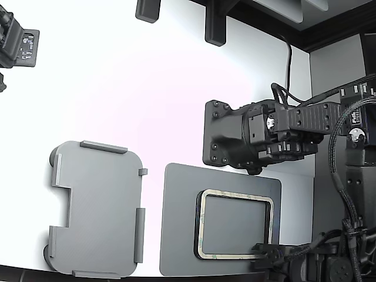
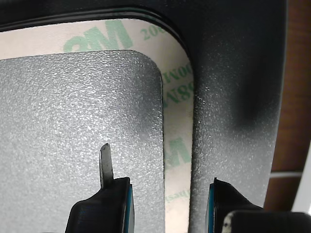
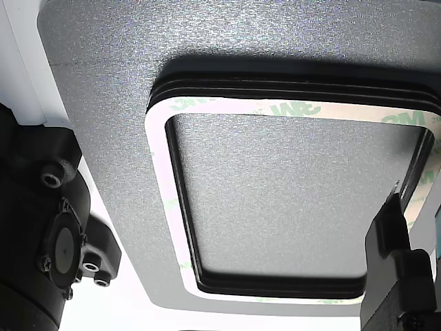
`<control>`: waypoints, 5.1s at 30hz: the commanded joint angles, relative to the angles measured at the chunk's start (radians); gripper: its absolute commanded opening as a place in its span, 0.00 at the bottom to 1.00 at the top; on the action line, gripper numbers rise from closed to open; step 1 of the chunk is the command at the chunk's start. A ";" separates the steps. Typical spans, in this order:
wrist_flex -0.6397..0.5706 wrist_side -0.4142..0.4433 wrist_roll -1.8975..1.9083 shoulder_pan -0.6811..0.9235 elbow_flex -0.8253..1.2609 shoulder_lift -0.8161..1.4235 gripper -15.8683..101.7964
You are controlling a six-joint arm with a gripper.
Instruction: Grab top frame and put it into gray box.
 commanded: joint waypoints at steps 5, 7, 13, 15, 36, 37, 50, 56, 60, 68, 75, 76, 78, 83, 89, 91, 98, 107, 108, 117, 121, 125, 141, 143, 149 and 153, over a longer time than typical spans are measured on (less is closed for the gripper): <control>-0.017 0.006 0.000 -0.012 -0.015 0.023 0.64; -0.025 0.006 0.003 -0.012 -0.005 0.025 0.63; -0.037 -0.006 -0.006 -0.015 0.014 0.032 0.65; -0.040 -0.009 -0.006 -0.015 0.017 0.032 0.64; -0.081 0.008 -0.003 -0.015 0.063 0.075 0.48; -0.083 0.008 -0.003 -0.015 0.064 0.075 0.47; -0.100 -0.002 -0.003 -0.015 0.071 0.072 0.45; -0.109 0.000 -0.002 -0.014 0.081 0.080 0.42; -0.117 0.000 0.002 -0.014 0.086 0.084 0.37; -0.195 0.020 0.034 -0.006 0.123 0.124 0.05; -0.135 0.032 0.032 -0.005 0.067 0.117 0.05; -0.114 0.034 0.032 -0.005 0.049 0.115 0.05; -0.072 0.044 0.034 -0.008 0.011 0.115 0.05; 0.011 0.107 0.133 -0.020 -0.072 0.140 0.04; 0.044 0.189 0.345 -0.084 -0.132 0.187 0.04; 0.037 0.219 0.423 -0.110 -0.129 0.219 0.04; -0.063 0.239 0.706 -0.245 -0.097 0.327 0.04; -0.103 0.143 0.877 -0.511 -0.127 0.374 0.04; -0.086 0.161 0.890 -0.526 -0.140 0.367 0.04; 0.003 0.233 1.062 -0.667 -0.264 0.302 0.04; 0.100 0.233 1.200 -0.746 -0.400 0.221 0.04; 0.153 0.215 1.301 -0.822 -0.515 0.160 0.04; 0.000 0.250 1.821 -1.066 -0.575 0.127 0.03; 0.002 0.216 1.852 -1.092 -0.600 0.106 0.03; -0.006 0.256 2.066 -1.126 -0.630 0.083 0.03; -0.002 0.259 2.149 -1.149 -0.649 0.063 0.03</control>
